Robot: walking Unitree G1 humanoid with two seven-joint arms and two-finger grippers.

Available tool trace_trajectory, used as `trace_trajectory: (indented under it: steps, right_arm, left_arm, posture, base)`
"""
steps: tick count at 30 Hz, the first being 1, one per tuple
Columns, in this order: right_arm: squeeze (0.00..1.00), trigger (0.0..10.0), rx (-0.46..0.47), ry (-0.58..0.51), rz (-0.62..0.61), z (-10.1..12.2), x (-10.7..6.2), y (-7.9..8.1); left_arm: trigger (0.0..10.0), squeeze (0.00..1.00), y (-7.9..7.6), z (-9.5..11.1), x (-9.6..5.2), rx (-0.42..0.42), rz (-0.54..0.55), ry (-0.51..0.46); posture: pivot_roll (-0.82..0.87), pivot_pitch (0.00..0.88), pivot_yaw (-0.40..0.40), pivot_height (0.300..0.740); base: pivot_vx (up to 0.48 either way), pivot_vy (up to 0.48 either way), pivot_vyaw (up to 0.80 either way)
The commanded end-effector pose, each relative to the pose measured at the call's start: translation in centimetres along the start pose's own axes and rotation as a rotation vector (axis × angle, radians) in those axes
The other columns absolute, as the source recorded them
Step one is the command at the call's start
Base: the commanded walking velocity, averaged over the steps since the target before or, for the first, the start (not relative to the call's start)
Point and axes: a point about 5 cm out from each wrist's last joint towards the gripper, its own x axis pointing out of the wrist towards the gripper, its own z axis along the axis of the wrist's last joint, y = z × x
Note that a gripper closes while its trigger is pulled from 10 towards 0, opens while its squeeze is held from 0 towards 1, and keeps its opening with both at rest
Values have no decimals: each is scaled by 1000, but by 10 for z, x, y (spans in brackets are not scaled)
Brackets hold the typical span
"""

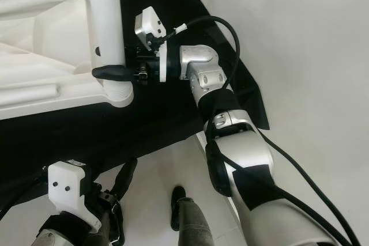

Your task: Building children table

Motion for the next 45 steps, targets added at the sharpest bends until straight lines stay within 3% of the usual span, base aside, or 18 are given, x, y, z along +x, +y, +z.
trace_trajectory:
  steps: [1,5,6,7,8,10,11,13,20,27,28,29,31,32,38,39,40,45]
  right_arm:
    - [0,0,13,-15,16,0,-2,0]
    - [0,0,3,35,-83,-8,-7,-2]
    - [0,0,-5,149,-296,-26,-6,-5]
    - [0,0,-5,149,-296,-26,-6,-5]
    - [0,0,-29,228,-450,-37,-7,-6]
    - [0,0,93,304,-690,-76,-4,34]
    - [0,0,93,304,-690,-76,-4,34]
    - [0,0,211,313,-802,-93,5,72]
    - [0,0,157,246,-870,-81,26,51]
    - [0,0,182,249,-917,-71,34,60]
    - [0,3765,173,237,-903,-65,37,61]
    - [0,10000,166,214,-876,-61,39,60]
    - [0,10000,165,193,-849,-58,40,58]
    - [1000,10000,151,104,-702,-48,41,48]
    - [980,10000,86,-11,-352,-25,32,32]
    - [980,10000,86,-11,-352,-25,32,32]
    - [0,10000,50,2,-288,-23,30,30]
    - [0,10000,12,21,-213,-19,28,28]
  left_arm:
    - [10000,0,-2,-1,-4,-7,5,18]
    - [10000,0,-3,-2,-5,-10,4,19]
    - [10000,0,-3,-2,-6,-12,4,20]
    - [10000,0,-3,-2,-6,-12,4,20]
    - [10000,0,-4,-2,-6,-13,4,20]
    - [10000,0,-5,-1,-7,-17,10,18]
    - [10000,0,-5,-1,-7,-17,10,18]
    - [10000,0,-3,0,-7,-15,14,18]
    - [10000,0,0,-2,-5,-5,18,19]
    - [10000,0,1,-1,-3,3,28,9]
    - [10000,0,2,-2,-3,4,30,9]
    - [10000,0,2,-2,-2,5,30,8]
    - [10000,0,2,-2,-2,6,30,8]
    - [10000,0,2,-2,0,4,25,5]
    - [10000,0,1,-3,2,1,20,2]
    - [10000,0,1,-3,2,1,20,2]
    - [10000,0,1,-3,2,1,20,2]
    - [10000,0,0,-3,2,0,20,1]
  posture:
    - [53,404,-96,740]
    - [38,406,-109,740]
    - [29,408,-129,740]
    - [29,408,-129,740]
    - [29,408,-129,740]
    - [45,403,-136,740]
    - [45,403,-136,740]
    - [45,426,-124,740]
    - [45,394,-126,740]
    - [48,387,-123,740]
    - [49,381,-119,740]
    - [48,381,-120,740]
    - [42,377,-120,740]
    - [41,375,-121,740]
    - [43,370,-125,740]
    - [43,370,-125,740]
    - [45,369,-127,740]
    - [50,366,-130,740]
  base:
    - [0,0,0]
    - [0,0,0]
    - [0,0,0]
    - [0,0,0]
    - [0,0,0]
    - [0,0,0]
    - [0,0,0]
    - [0,0,0]
    - [0,0,0]
    - [0,0,0]
    - [0,0,0]
    - [0,0,0]
    - [0,0,0]
    - [0,0,0]
    - [0,0,0]
    - [0,0,0]
    - [0,0,0]
    - [0,0,0]
